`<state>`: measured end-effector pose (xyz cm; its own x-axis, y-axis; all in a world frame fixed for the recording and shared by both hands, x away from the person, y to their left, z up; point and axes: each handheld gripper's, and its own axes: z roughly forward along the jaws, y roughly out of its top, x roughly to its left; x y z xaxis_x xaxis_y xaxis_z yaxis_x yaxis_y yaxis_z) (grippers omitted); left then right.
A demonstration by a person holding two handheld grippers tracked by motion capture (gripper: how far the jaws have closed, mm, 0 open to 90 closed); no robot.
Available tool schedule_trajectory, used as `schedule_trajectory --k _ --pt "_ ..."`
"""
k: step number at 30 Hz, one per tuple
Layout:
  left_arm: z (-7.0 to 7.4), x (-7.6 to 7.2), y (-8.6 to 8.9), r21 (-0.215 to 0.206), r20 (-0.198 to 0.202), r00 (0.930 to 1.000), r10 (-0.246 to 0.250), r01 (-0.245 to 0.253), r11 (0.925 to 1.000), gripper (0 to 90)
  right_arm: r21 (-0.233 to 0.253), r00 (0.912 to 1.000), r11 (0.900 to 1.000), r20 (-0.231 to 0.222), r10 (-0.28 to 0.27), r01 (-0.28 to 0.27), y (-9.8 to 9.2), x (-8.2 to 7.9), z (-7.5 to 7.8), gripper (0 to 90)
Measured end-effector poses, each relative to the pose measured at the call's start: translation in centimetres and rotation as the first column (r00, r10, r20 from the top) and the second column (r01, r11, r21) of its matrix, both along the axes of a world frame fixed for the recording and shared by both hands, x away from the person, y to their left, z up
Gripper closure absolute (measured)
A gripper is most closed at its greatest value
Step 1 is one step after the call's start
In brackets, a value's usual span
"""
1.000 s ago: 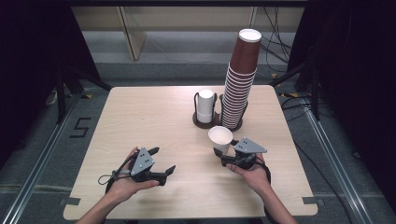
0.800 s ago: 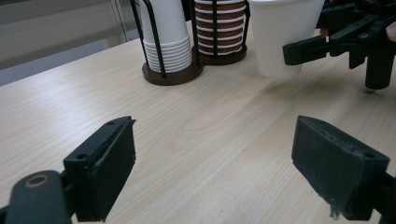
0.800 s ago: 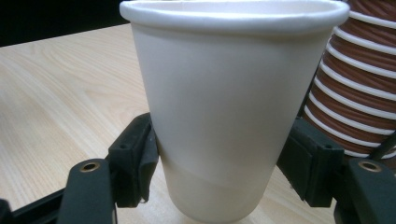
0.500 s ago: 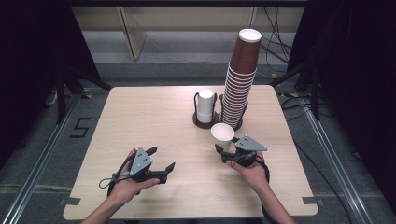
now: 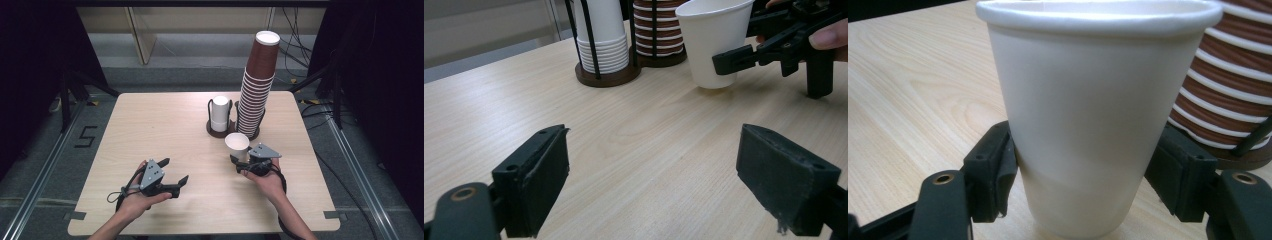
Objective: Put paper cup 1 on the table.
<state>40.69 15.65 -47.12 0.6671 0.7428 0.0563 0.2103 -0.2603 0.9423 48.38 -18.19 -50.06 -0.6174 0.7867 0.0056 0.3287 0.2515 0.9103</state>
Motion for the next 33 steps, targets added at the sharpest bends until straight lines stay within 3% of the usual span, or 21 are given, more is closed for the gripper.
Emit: schedule_trajectory --k 2,4,8,11,14,16,17,19,21,24,27,28,30,31,33 --pt "0.01 -0.05 -0.09 0.005 0.005 1.0000 -0.005 0.005 1.0000 13.5 -0.025 1.0000 1.000 0.001 0.005 -0.005 -0.01 0.25 -0.07 33.2" --pt "-0.02 -0.18 -0.15 0.007 0.004 1.0000 -0.006 0.006 1.0000 13.5 -0.019 0.9997 1.000 -0.025 0.002 -0.002 0.27 0.22 -0.23 33.1" --pt "-0.02 -0.38 -0.14 0.002 0.006 1.0000 -0.007 0.007 1.0000 13.5 -0.059 1.0000 0.998 0.002 -0.007 0.007 0.31 0.49 -0.31 32.9" --pt "-0.01 -0.49 -0.05 0.008 0.006 0.9999 -0.010 0.010 0.9999 13.4 -0.041 0.9981 0.999 -0.061 0.004 -0.006 0.53 0.54 -0.40 32.7" --pt "-0.04 -0.49 0.02 0.008 0.005 1.0000 -0.008 0.008 0.9999 13.4 -0.071 0.9987 0.997 -0.045 -0.025 0.021 0.45 0.62 -0.39 32.4" --pt "-0.03 -0.48 0.01 0.008 0.005 0.9999 -0.009 0.009 0.9999 13.4 -0.066 0.9971 0.998 -0.074 -0.018 0.014 0.51 0.64 -0.44 32.1" --pt "-0.04 -0.47 -0.01 0.008 0.004 0.9999 -0.010 0.010 0.9999 13.4 -0.087 0.9976 0.996 -0.067 -0.019 0.013 0.43 0.67 -0.42 32.0" --pt "-0.12 -0.44 -0.08 0.006 0.002 1.0000 -0.009 0.009 0.9999 13.4 -0.089 0.9959 0.996 -0.086 -0.027 0.019 0.41 0.59 -0.39 31.8" --pt "-0.19 -0.44 -0.14 0.004 -0.005 1.0000 -0.008 0.008 1.0000 13.4 -0.095 0.9966 0.995 -0.077 -0.031 0.024 0.28 0.68 -0.46 31.3" --pt "-0.30 -0.37 -0.22 -0.006 -0.001 0.9999 -0.011 0.011 0.9999 13.3 -0.086 0.9925 0.996 -0.119 -0.027 0.017 0.27 0.47 -0.41 30.2" --pt "-0.27 -0.35 -0.20 -0.003 -0.005 0.9999 -0.013 0.013 0.9999 13.3 -0.097 0.9942 0.995 -0.105 -0.024 0.014 0.15 0.38 -0.49 23.3" --pt "-0.27 -0.36 -0.22 -0.006 -0.004 0.9999 -0.011 0.011 0.9999 13.3 -0.085 0.9912 0.996 -0.131 -0.019 0.008 0.19 0.24 -0.49 19.7" --pt "-0.27 -0.34 -0.25 -0.010 -0.006 0.9999 -0.013 0.013 0.9999 12.5 -0.090 0.9907 0.996 -0.136 -0.007 -0.006 -0.01 0.23 -0.49 13.6" --pt "-0.27 -0.34 -0.29 -0.012 -0.009 0.9999 -0.011 0.011 0.9999 11.7 -0.067 0.9873 0.998 -0.159 0.011 -0.022 -0.07 0.16 -0.52 11.9" --pt "-0.23 -0.36 -0.30 -0.011 -0.012 0.9999 -0.008 0.008 0.9999 10.4 -0.067 0.9854 0.998 -0.170 -0.002 -0.010 -0.41 -0.16 -0.37 9.1"
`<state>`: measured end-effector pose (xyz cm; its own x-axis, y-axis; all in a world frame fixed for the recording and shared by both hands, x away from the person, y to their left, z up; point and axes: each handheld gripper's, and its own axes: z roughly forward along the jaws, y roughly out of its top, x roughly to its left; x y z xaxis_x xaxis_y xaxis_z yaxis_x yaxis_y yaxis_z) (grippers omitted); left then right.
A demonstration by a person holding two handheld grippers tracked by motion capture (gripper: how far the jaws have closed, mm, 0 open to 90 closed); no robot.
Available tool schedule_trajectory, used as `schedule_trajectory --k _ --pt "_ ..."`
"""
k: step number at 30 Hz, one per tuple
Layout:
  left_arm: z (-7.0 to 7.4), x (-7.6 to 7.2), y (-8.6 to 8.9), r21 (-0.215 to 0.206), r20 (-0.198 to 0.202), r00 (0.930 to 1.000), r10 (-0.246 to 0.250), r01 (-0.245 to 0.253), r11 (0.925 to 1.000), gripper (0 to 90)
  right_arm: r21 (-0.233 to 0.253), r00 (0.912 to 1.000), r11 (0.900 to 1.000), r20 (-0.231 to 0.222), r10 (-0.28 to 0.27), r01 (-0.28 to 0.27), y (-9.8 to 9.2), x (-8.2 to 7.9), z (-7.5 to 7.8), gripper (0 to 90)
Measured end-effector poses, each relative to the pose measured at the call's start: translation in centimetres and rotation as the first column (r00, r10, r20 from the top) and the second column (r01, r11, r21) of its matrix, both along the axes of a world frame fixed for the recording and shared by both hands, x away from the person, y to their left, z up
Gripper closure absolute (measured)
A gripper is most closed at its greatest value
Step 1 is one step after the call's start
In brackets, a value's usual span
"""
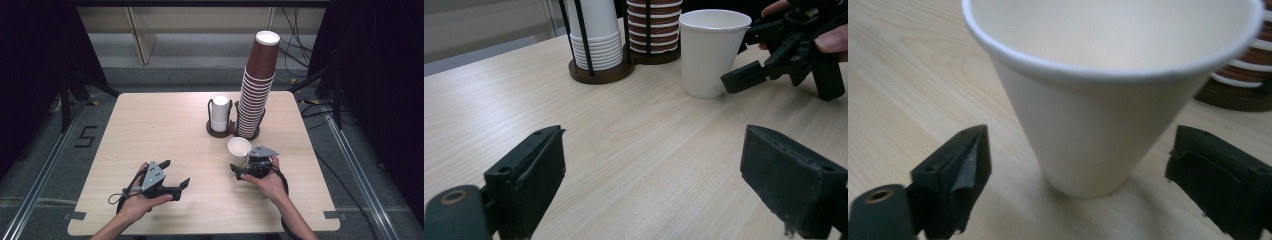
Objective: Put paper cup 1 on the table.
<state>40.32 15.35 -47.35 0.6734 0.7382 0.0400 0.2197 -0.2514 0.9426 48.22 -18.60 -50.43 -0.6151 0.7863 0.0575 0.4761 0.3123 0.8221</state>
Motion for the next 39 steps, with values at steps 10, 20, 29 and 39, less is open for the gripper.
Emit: schedule_trajectory --k 10,20,29,39 --pt "0.0 0.1 -0.6 0.003 -0.019 0.9998 -0.009 0.009 1.0000 3.9 -0.006 0.9999 1.000 0.011 0.001 -0.001 -2.3 -1.9 1.1 5.7" --pt "0.0 0.8 -0.9 -0.004 -0.023 0.9995 -0.022 0.022 0.9997 2.4 0.058 0.9985 0.998 0.045 -0.031 0.029 -3.8 -2.8 3.3 5.7" --pt "1.3 2.7 -1.7 -0.015 0.015 0.9996 -0.024 0.024 0.9996 3.0 0.067 0.9832 0.995 0.163 -0.083 0.073 -4.3 -1.7 5.1 6.2" --pt "4.1 5.6 -4.7 -0.039 0.087 0.9947 -0.054 0.057 0.9976 3.7 0.123 0.9691 0.987 0.209 -0.130 0.106 -4.7 -0.4 7.8 6.1"
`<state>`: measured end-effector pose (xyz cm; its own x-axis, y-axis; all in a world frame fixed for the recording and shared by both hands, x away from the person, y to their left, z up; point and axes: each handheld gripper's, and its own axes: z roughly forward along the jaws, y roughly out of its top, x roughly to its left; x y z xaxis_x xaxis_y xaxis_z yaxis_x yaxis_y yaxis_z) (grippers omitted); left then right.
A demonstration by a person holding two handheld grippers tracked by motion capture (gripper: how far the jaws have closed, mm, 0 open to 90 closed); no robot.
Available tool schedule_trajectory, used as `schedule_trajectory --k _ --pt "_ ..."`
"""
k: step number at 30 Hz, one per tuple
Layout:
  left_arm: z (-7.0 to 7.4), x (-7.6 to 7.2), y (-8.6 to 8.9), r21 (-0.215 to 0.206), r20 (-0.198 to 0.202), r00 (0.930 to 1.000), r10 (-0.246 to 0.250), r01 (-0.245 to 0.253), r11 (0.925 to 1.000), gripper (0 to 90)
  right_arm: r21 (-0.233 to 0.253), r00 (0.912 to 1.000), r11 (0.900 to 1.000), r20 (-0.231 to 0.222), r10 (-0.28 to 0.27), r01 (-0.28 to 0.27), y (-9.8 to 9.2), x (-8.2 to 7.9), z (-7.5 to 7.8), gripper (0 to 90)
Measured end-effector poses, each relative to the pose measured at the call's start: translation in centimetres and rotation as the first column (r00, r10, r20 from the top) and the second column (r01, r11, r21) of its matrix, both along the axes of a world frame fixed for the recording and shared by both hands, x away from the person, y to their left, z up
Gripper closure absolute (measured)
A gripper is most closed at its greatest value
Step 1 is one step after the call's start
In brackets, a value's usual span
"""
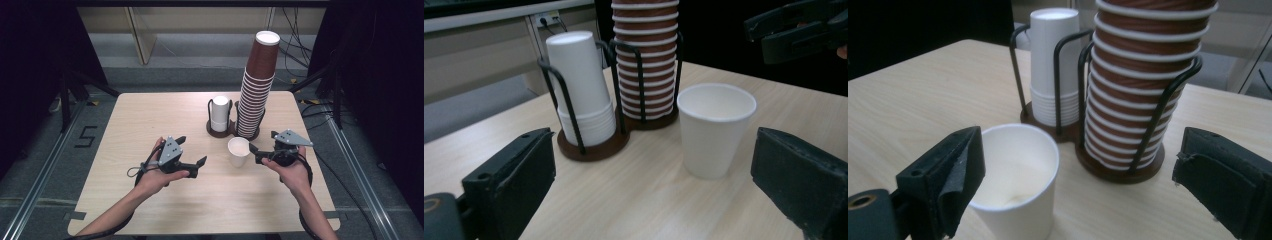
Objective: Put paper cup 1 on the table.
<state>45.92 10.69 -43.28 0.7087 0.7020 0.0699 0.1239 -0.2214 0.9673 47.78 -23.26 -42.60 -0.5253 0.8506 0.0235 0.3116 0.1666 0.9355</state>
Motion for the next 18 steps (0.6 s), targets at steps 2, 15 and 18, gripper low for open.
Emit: schedule_trajectory --k 2,15,18 --pt "0.6 0.5 -0.6 -0.005 0.013 0.9999 -0.005 0.005 1.0000 3.7 0.005 0.9999 1.000 0.002 -0.014 0.014 -0.1 0.2 0.5 6.3" --pt "3.4 2.8 -3.0 0.013 0.057 0.9982 -0.021 0.020 0.9997 3.7 0.066 0.9969 0.995 0.025 -0.074 0.072 -1.0 1.3 2.6 8.5" --pt "3.7 3.0 -3.2 0.008 0.062 0.9979 -0.020 0.020 0.9998 3.7 0.080 0.9960 0.993 0.022 -0.087 0.085 -1.0 1.4 2.6 8.5"
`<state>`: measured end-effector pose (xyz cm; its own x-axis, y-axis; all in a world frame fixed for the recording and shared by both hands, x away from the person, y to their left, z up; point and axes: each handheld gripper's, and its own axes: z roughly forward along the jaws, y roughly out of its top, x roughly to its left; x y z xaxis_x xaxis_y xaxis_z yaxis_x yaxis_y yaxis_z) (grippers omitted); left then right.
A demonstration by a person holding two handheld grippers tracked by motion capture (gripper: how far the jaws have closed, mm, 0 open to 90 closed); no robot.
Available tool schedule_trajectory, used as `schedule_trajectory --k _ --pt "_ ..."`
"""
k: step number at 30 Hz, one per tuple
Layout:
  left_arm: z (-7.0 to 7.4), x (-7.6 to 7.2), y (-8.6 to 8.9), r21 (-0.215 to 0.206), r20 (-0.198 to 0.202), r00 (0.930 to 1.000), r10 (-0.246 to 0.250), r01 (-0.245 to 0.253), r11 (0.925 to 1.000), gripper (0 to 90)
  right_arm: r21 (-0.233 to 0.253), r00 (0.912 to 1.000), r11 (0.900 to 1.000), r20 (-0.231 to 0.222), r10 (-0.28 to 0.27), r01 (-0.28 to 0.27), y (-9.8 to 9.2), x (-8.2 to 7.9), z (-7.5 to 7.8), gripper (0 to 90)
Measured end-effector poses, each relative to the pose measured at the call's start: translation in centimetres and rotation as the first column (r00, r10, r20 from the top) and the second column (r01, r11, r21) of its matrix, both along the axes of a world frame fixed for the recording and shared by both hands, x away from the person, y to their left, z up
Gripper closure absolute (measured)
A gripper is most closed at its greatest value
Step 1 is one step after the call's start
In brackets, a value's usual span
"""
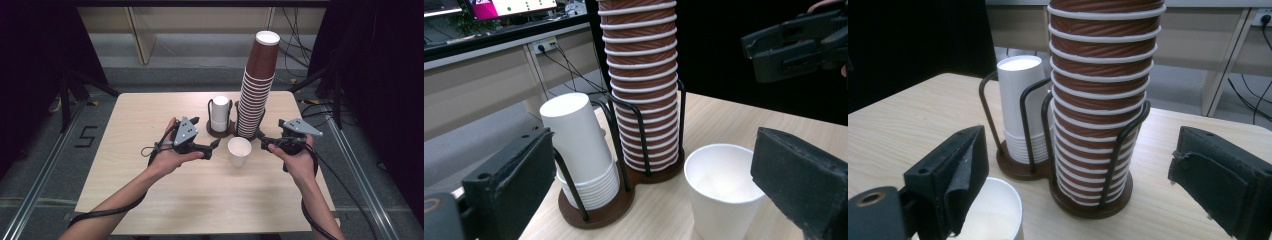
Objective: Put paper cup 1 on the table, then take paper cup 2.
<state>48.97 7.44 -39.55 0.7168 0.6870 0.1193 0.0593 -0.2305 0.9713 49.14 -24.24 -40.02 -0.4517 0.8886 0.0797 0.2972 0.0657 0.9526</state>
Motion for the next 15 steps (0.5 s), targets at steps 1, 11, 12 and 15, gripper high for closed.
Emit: schedule_trajectory --k 1,11,12,15 --pt "0.1 0.1 0.0 0.009 0.004 1.0000 0.000 0.000 1.0000 3.7 0.001 0.9999 1.000 -0.009 -0.015 0.015 0.0 0.0 0.0 8.5" --pt "1.7 1.4 -1.0 -0.019 0.023 0.9997 0.005 -0.004 0.9998 3.7 -0.010 0.9999 1.000 0.006 -0.012 0.012 0.0 0.3 0.9 8.4" --pt "1.8 1.7 -1.2 -0.022 0.024 0.9997 0.003 -0.003 0.9997 3.7 -0.015 0.9998 1.000 0.020 -0.003 0.003 -0.1 0.5 1.1 8.4" --pt "2.4 2.4 -1.8 -0.024 0.027 0.9996 0.005 -0.005 0.9997 3.7 -0.010 0.9997 1.000 0.022 0.006 -0.006 0.0 0.8 1.7 8.4"
